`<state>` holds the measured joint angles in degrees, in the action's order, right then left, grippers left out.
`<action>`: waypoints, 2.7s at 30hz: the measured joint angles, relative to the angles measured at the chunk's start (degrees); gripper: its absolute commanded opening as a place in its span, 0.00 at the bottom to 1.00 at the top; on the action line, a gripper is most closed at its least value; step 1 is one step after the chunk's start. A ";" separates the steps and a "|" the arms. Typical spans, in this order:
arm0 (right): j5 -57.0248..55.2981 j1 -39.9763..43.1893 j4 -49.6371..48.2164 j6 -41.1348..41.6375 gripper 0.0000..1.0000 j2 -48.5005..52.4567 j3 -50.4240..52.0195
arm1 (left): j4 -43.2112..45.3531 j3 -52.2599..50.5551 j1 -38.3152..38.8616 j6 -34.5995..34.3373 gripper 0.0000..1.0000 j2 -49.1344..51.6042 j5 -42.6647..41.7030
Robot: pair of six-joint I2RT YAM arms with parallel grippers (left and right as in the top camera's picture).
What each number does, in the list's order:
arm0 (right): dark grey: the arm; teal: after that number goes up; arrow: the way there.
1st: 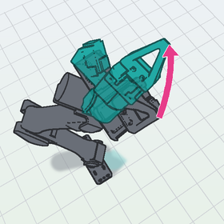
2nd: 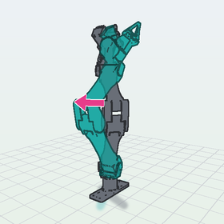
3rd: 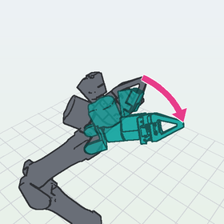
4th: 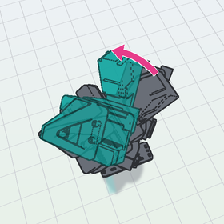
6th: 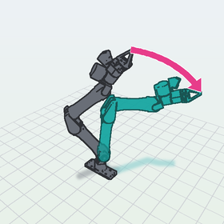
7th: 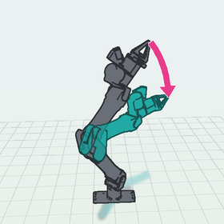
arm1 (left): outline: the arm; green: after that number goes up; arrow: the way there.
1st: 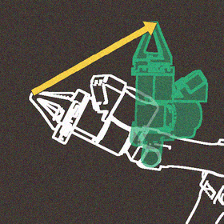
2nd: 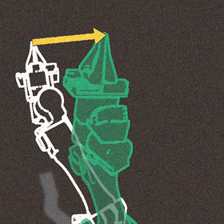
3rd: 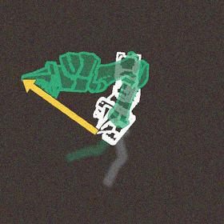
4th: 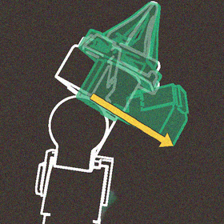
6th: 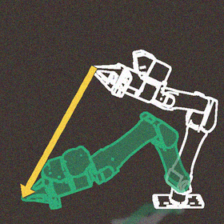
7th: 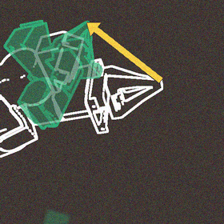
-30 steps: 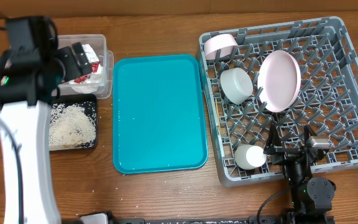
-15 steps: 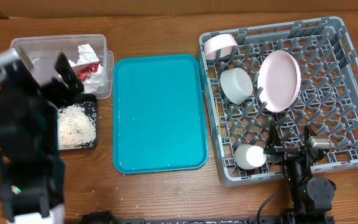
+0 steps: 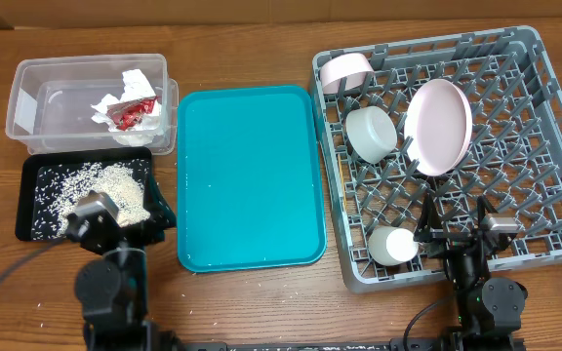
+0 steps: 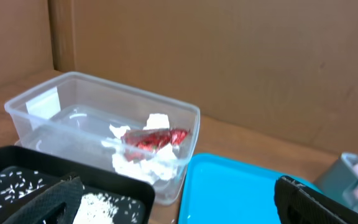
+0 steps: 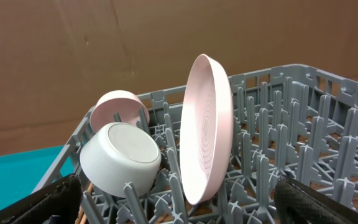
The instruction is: Sort waste into correct bins and load items into the dishwasher
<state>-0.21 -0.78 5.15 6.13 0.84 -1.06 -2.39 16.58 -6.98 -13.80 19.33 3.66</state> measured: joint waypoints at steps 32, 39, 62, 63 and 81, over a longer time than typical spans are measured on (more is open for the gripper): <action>0.00 0.00 0.00 0.00 1.00 0.00 0.00 | -2.27 -15.91 1.77 9.97 1.00 -18.34 -3.26; 0.02 0.00 0.00 0.00 1.00 0.00 0.00 | -2.27 -15.91 1.77 9.99 1.00 -18.34 -3.28; 0.00 0.00 0.00 0.02 1.00 0.00 0.00 | -2.27 -15.91 1.77 9.99 1.00 -18.34 -3.28; 0.02 0.00 0.00 0.02 1.00 0.00 0.00 | -2.27 -15.91 1.77 9.99 1.00 -18.34 -3.28; 0.02 0.00 0.02 0.02 1.00 0.00 0.00 | -2.27 -15.91 1.77 9.99 1.00 -18.34 -3.28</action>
<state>-0.19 -0.78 5.17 6.15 0.84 -1.06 -4.67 0.67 -5.21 -3.81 0.99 0.38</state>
